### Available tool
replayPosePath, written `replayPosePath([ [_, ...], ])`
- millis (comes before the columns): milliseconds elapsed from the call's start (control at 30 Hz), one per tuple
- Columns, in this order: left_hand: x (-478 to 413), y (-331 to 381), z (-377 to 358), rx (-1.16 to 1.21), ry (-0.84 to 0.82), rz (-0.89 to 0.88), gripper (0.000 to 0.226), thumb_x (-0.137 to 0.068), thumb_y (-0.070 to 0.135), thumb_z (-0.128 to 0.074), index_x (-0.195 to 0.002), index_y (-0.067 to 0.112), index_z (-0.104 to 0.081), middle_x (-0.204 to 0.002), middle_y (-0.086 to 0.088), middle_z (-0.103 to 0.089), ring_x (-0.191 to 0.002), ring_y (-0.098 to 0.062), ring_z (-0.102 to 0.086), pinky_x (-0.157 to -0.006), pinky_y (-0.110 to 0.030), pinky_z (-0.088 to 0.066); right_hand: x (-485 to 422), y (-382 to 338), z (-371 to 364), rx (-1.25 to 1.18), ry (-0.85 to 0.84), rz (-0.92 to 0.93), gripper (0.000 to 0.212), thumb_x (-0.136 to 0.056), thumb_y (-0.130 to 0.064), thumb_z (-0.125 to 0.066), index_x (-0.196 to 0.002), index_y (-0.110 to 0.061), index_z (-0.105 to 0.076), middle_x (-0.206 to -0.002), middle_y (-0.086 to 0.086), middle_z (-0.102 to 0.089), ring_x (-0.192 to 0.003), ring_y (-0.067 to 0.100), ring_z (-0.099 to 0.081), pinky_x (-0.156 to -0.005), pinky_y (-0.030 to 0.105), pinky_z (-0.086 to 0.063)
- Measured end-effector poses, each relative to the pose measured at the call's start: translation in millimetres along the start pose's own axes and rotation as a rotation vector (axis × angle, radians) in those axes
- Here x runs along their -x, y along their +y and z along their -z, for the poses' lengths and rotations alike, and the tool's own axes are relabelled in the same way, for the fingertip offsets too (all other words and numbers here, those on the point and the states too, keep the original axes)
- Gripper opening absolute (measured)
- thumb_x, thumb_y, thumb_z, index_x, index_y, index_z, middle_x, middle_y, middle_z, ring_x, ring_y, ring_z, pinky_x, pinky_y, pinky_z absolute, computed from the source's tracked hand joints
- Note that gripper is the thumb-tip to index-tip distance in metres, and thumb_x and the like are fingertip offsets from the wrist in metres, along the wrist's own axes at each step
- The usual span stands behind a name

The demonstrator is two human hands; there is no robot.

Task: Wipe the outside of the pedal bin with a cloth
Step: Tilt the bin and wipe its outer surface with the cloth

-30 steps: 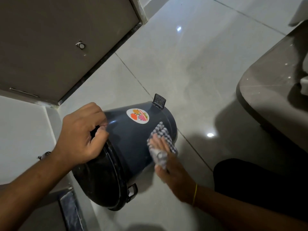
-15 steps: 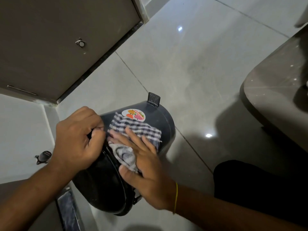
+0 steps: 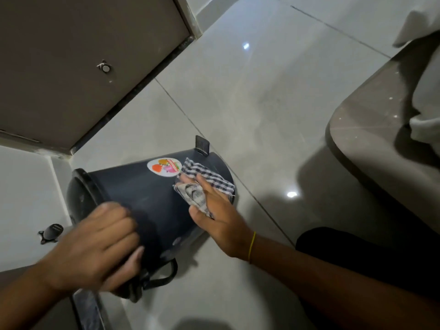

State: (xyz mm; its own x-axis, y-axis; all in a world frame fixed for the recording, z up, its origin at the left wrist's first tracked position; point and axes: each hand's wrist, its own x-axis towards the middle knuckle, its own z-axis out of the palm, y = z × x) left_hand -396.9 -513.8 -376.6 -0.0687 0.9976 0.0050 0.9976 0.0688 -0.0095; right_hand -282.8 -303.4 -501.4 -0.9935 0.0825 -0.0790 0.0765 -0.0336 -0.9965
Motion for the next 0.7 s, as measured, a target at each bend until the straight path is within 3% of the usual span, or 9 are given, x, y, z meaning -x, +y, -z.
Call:
replayPosePath([
  [133, -27, -18, 3, 0.066, 0.043, 0.179, 0.039, -0.095, 0.022, -0.050, -0.064, 0.002, -0.063, -0.070, -0.017, -0.054, -0.065, -0.036, -0.053, -0.067, -0.048, -0.042, 2, -14, -16, 0.112, -0.091, 0.126, 0.066, -0.107, -0.029, -0.056, -0.167, -0.034, -0.030, -0.174, -0.025, -0.025, -0.170, 0.010, -0.009, -0.136, 0.055, -0.011],
  [233, -38, -36, 5, 0.082, 0.080, 0.306, 0.037, -0.094, 0.022, -0.046, -0.068, 0.001, -0.062, -0.074, -0.014, -0.056, -0.071, -0.034, -0.054, -0.073, -0.038, -0.039, 19, -19, -45, 0.101, -0.173, 0.210, 0.069, -0.107, -0.027, -0.058, -0.168, -0.031, -0.027, -0.180, -0.016, -0.019, -0.170, 0.009, 0.000, -0.136, 0.052, -0.007],
  [367, -33, -40, 6, 0.072, 0.111, 0.368, 0.033, -0.090, 0.020, -0.044, -0.065, 0.003, -0.057, -0.070, -0.009, -0.053, -0.068, -0.032, -0.051, -0.070, -0.035, -0.034, 33, 25, -47, 0.169, -0.183, 0.250, 0.073, -0.105, -0.025, -0.063, -0.169, -0.029, -0.028, -0.180, -0.015, -0.020, -0.170, 0.011, -0.003, -0.136, 0.053, -0.014],
  [467, -34, -38, 6, 0.082, 0.135, 0.406, 0.029, -0.085, 0.019, -0.046, -0.065, 0.004, -0.058, -0.070, -0.007, -0.054, -0.068, -0.028, -0.050, -0.069, -0.032, -0.033, 16, 64, -35, 0.207, -0.005, 0.182, 0.083, -0.101, -0.032, -0.059, -0.167, -0.050, -0.013, -0.176, -0.033, -0.011, -0.168, 0.003, -0.005, -0.138, 0.042, -0.015],
  [500, -35, -38, 6, 0.086, 0.150, 0.419, 0.027, -0.084, 0.018, -0.046, -0.065, 0.004, -0.059, -0.070, -0.006, -0.054, -0.068, -0.027, -0.050, -0.068, -0.031, -0.033, 4, 76, -31, 0.166, 0.070, 0.094, 0.081, -0.101, -0.034, -0.054, -0.168, -0.048, -0.012, -0.176, -0.032, -0.012, -0.168, 0.003, -0.006, -0.139, 0.043, -0.013],
  [600, -40, -36, 6, 0.075, 0.159, 0.469, 0.025, -0.082, 0.020, -0.046, -0.067, 0.005, -0.061, -0.072, -0.005, -0.056, -0.070, -0.024, -0.050, -0.068, -0.026, -0.032, -47, 90, -22, 0.075, 0.236, -0.107, 0.070, -0.106, -0.042, -0.044, -0.170, -0.020, -0.026, -0.180, -0.004, -0.023, -0.169, 0.013, -0.016, -0.137, 0.052, -0.017],
  [700, -46, -37, 4, 0.063, 0.165, 0.544, 0.024, -0.080, 0.022, -0.047, -0.069, 0.006, -0.061, -0.073, -0.004, -0.056, -0.071, -0.025, -0.052, -0.065, -0.025, -0.033, -87, 70, -18, 0.020, 0.280, -0.130, 0.068, -0.104, -0.049, -0.046, -0.165, -0.021, -0.039, -0.176, 0.000, -0.036, -0.167, 0.021, -0.025, -0.135, 0.056, -0.021],
])
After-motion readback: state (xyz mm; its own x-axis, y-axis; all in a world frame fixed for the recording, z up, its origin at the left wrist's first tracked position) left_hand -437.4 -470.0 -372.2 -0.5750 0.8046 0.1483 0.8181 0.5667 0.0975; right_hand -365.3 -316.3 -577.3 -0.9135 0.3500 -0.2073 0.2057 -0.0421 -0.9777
